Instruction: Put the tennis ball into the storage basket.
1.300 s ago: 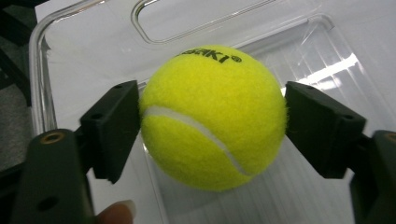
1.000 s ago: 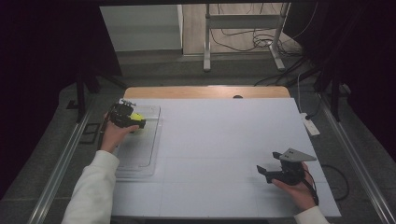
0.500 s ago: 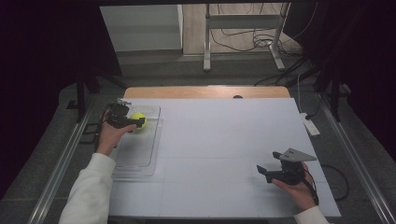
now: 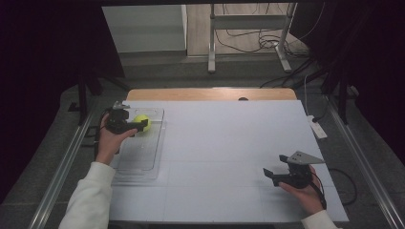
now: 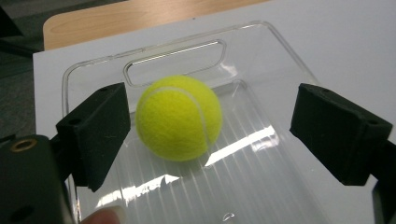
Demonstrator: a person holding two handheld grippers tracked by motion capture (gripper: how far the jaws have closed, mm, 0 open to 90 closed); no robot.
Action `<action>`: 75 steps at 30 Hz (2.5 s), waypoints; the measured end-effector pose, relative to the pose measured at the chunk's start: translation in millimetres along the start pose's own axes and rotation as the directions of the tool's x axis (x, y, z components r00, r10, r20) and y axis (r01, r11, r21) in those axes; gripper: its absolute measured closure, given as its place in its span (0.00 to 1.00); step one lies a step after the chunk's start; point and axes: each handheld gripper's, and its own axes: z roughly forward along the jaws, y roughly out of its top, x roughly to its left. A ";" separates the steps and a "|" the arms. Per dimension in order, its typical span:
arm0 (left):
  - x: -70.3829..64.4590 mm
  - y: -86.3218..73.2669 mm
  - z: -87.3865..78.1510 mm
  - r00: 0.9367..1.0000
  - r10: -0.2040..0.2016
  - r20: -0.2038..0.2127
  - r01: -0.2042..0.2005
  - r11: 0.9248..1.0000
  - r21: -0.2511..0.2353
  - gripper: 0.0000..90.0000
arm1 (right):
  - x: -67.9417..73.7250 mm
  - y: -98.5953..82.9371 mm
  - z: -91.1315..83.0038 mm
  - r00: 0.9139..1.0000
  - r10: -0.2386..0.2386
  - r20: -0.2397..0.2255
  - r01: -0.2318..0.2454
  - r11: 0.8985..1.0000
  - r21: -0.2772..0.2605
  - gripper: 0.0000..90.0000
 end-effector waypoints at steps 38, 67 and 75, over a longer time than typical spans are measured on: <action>-61.8 -47.3 -50.7 0.973 0.096 0.210 -0.069 0.989 -0.132 0.14 | 0.7 1.2 -4.3 1.000 0.004 0.010 -0.004 1.000 -0.010 0.15; -103.9 -97.2 -59.1 0.954 0.171 0.248 -0.137 0.980 -0.147 0.13 | 6.8 6.0 -11.2 0.999 -0.023 -0.032 0.021 0.998 -0.065 0.15; -102.9 -97.7 -56.8 0.953 0.172 0.248 -0.138 0.979 -0.148 0.13 | 6.8 5.9 -11.6 0.999 -0.024 -0.038 0.022 0.997 -0.068 0.15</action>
